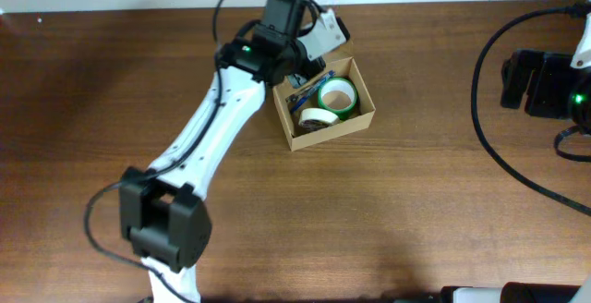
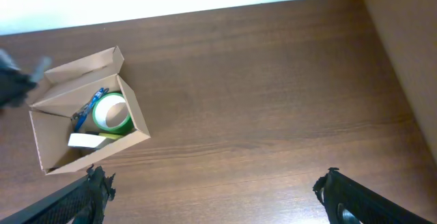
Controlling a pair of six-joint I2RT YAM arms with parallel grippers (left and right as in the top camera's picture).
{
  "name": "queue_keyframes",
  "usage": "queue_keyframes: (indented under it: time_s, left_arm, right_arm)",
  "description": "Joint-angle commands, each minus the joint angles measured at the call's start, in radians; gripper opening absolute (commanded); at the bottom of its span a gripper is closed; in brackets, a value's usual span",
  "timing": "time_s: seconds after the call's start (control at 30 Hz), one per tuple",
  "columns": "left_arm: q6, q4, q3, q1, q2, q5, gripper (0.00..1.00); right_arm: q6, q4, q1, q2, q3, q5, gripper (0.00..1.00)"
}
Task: Pack container
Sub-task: 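Carry the Sharpie into the box and release it, then lift the left gripper away and bring the right arm forward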
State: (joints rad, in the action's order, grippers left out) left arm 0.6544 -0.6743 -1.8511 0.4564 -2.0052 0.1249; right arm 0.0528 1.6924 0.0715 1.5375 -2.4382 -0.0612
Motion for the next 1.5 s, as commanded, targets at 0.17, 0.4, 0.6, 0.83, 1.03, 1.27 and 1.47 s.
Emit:
queue_keyframes:
  time_s: [0.17,0.4,0.6,0.83,1.03,1.27,1.47]
  left_arm:
    - [0.054,-0.026,0.011,0.002,-0.135,0.045,0.01]
    - [0.055,-0.040,0.011,0.002,-0.202,0.048,0.02]
    - [0.054,-0.040,0.011,0.002,-0.206,0.047,0.52]
    - [0.038,-0.041,0.008,0.002,-0.197,0.047,0.99]
    - [-0.033,-0.047,-0.047,0.002,-0.104,0.043,1.00]
    - [-0.190,-0.076,-0.121,0.001,0.121,0.040,1.00]
    - [-0.372,-0.124,-0.121,-0.001,0.298,-0.094,1.00]
  right_arm:
    - [0.004,0.006,0.008,-0.013,-0.001,0.027,0.99]
    - [0.004,0.006,0.008,-0.013,-0.001,0.032,0.99]
    - [0.004,0.006,0.008,-0.013,-0.001,0.047,0.99]
    - [0.003,0.006,0.008,-0.013,-0.001,0.050,0.99]
    - [-0.034,0.006,0.008,-0.013,-0.001,0.050,0.99]
    - [-0.076,0.006,0.008,-0.013,-0.001,0.050,0.96]
    - [-0.058,0.006,0.008,0.000,0.000,0.050,0.45]
